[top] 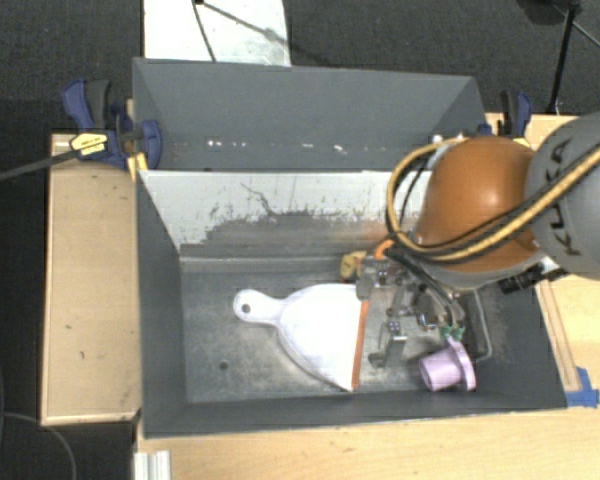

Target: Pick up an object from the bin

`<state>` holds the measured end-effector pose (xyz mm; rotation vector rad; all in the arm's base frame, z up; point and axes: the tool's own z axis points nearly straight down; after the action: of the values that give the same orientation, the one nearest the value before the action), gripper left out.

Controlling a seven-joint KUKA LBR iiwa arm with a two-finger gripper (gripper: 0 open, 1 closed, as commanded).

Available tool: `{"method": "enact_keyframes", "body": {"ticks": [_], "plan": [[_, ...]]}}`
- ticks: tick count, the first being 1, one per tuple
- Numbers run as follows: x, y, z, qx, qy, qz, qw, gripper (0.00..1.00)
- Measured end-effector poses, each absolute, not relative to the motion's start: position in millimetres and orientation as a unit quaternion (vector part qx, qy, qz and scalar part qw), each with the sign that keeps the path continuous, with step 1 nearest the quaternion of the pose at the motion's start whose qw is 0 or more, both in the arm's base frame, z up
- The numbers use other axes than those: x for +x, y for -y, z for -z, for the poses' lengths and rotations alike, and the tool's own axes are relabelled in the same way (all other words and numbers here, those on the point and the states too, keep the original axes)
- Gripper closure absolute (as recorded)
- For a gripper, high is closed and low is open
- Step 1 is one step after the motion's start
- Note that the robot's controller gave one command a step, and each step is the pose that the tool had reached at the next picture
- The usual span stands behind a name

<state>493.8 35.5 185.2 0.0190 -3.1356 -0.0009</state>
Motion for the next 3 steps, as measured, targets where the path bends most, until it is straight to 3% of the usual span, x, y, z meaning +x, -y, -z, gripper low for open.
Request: {"method": "enact_keyframes", "body": {"ticks": [1, 2, 3], "plan": [[495.4, -35.3, -189.5, 0.006, 1.000, 0.000, -0.001, 0.00], [510.1, -29.6, -161.1, -0.022, 1.000, 0.001, -0.003, 0.00], [513.1, -28.3, -150.9, -0.033, 0.999, 0.000, -0.002, 0.00]]}}
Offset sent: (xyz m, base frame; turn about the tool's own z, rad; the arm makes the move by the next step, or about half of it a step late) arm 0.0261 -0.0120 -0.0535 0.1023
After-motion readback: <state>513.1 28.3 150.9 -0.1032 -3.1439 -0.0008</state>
